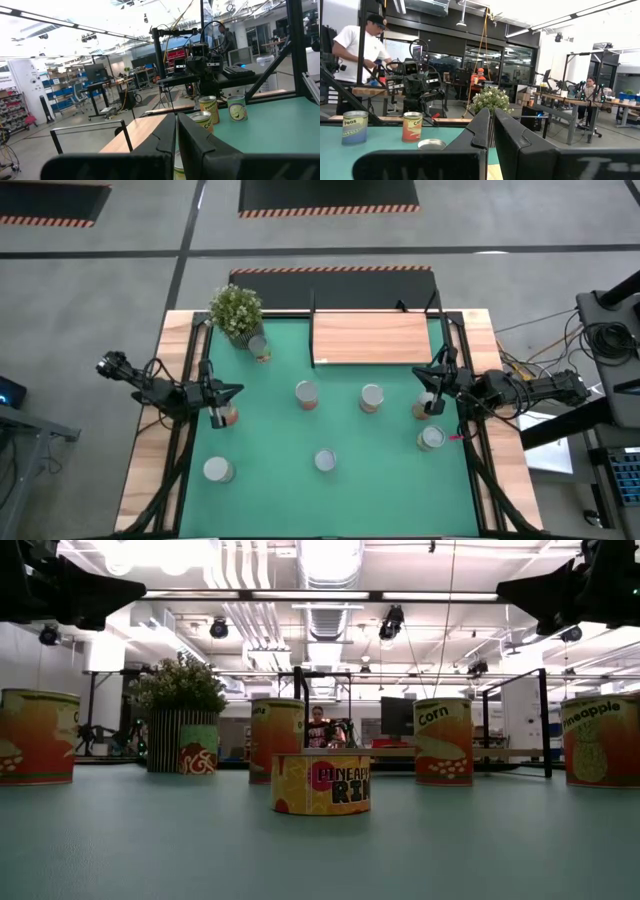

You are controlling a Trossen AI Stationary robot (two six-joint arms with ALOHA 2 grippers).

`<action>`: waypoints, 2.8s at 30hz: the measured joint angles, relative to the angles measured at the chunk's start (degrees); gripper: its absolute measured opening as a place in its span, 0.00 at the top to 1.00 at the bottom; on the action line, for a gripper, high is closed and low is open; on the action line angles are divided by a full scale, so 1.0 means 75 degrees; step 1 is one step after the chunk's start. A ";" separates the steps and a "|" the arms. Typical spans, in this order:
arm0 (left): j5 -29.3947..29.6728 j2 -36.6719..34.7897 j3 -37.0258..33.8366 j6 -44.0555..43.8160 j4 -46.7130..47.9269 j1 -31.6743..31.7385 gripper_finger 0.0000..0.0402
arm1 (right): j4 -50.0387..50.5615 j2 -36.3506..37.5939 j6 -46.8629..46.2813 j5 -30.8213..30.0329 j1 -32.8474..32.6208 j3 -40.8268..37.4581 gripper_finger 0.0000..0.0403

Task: Pick and place cans onto a shelf

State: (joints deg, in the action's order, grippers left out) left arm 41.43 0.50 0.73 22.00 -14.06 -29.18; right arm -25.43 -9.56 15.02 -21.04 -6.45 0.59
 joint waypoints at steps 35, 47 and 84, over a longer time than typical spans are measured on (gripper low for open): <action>-0.1498 0.0001 0.0006 -0.2269 -0.3649 -0.0001 1.00 | -0.0200 -0.2303 -0.3142 0.0000 0.0014 0.1584 0.97; -0.1667 0.0716 0.0072 -0.3005 -0.3783 -0.0001 1.00 | 0.3425 -0.4602 -0.2120 0.0014 0.0014 0.4600 0.97; -0.1650 0.4030 0.1783 -0.3184 -0.3824 -0.0001 1.00 | 0.6111 -0.5738 -0.2998 -0.0015 -0.0220 0.5081 0.83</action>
State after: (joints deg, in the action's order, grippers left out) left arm 29.05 30.73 14.10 -1.88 -42.74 -29.19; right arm 20.40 -52.60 -7.47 -21.15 -8.10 38.70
